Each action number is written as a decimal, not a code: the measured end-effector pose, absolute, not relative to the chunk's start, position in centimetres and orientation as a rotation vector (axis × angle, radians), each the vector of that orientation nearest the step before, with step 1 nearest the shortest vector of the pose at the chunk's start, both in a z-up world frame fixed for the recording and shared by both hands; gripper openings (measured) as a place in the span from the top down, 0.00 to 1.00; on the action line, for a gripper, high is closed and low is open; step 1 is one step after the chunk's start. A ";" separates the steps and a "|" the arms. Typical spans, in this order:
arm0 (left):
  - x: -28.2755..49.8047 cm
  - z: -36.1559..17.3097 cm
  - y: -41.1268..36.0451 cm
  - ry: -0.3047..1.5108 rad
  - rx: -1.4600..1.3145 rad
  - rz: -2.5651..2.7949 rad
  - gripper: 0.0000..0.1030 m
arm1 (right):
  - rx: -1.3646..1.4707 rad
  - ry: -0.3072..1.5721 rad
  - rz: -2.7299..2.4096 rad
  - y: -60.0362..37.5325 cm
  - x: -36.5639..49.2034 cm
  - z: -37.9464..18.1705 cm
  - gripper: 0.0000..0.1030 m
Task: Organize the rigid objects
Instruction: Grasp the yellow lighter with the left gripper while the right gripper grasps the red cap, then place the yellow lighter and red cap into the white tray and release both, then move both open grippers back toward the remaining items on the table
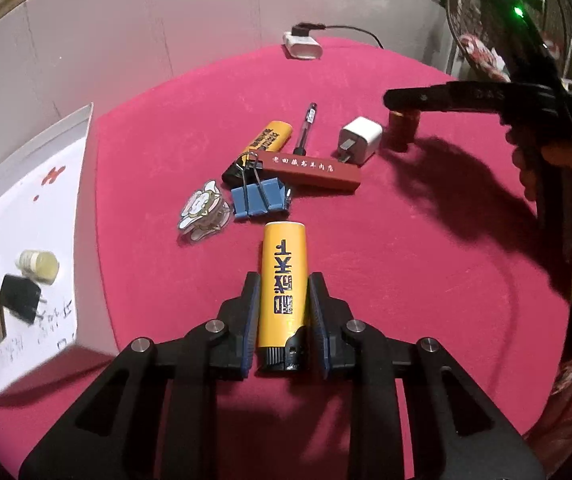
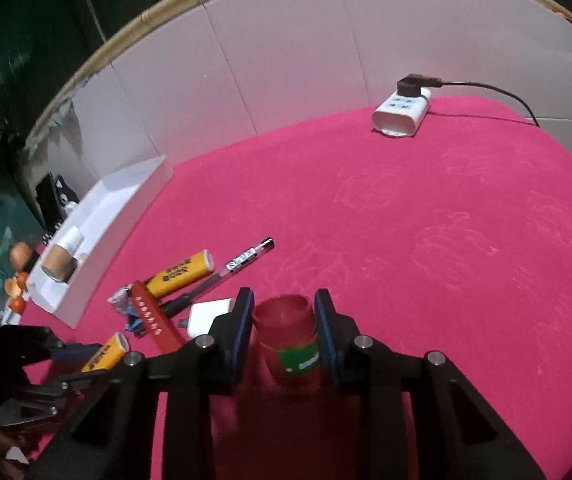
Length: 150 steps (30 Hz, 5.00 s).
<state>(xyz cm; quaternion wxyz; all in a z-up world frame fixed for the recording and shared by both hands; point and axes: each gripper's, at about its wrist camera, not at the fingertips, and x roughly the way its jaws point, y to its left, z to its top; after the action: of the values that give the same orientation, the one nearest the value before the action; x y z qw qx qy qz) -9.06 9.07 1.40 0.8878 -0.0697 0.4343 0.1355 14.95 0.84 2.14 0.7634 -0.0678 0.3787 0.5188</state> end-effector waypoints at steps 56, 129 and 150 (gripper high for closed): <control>-18.3 10.6 32.0 0.562 -0.367 1.029 0.77 | -0.309 0.669 1.557 22.4 -1.9 11.1 0.72; -19.1 12.4 19.7 0.476 -0.278 1.070 0.12 | 0.146 0.330 1.232 3.8 4.1 15.7 0.00; -11.7 7.2 14.0 0.670 -0.253 0.633 0.12 | 0.126 0.570 0.894 -6.5 12.5 7.0 0.00</control>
<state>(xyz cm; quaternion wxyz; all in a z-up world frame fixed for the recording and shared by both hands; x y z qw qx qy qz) -11.75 14.04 7.18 0.8880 -0.1217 0.3224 0.3045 12.54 -6.54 6.98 0.8608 0.0599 0.2717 0.4262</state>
